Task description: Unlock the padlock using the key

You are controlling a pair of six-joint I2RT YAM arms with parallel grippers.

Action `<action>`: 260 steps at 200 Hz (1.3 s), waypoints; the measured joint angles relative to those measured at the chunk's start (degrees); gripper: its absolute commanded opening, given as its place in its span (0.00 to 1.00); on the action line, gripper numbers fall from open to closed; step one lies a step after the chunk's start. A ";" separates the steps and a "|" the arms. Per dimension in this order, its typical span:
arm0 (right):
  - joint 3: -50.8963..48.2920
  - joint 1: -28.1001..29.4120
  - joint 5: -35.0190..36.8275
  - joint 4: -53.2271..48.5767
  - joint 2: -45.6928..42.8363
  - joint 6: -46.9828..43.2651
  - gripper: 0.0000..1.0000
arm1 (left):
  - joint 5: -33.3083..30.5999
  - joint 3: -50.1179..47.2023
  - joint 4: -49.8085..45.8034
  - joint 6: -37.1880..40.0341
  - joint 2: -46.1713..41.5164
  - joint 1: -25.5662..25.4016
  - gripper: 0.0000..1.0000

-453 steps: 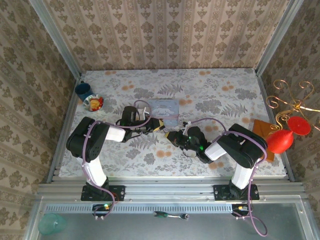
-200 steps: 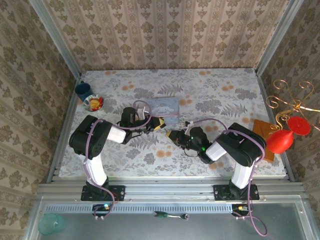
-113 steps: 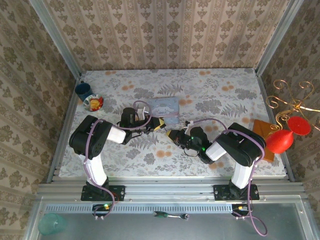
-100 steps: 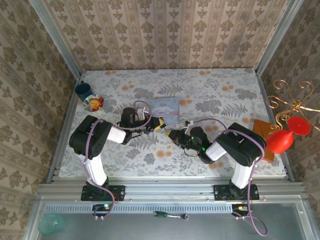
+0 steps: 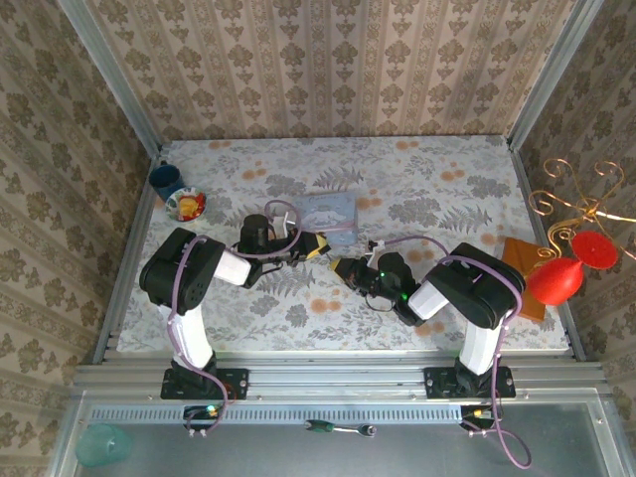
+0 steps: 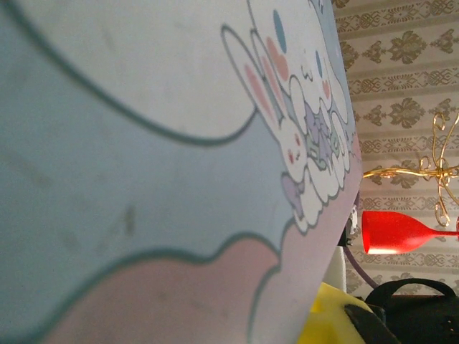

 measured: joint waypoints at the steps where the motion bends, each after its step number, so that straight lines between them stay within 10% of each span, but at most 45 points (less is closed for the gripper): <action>1: 0.00 -0.02 0.00 0.00 0.00 0.00 0.00 | 0.00 0.00 0.00 0.00 0.00 0.00 0.01; 260: -0.70 -0.50 -0.44 0.17 -1.07 -0.07 0.00 | 0.46 0.00 0.20 0.00 0.24 0.00 0.00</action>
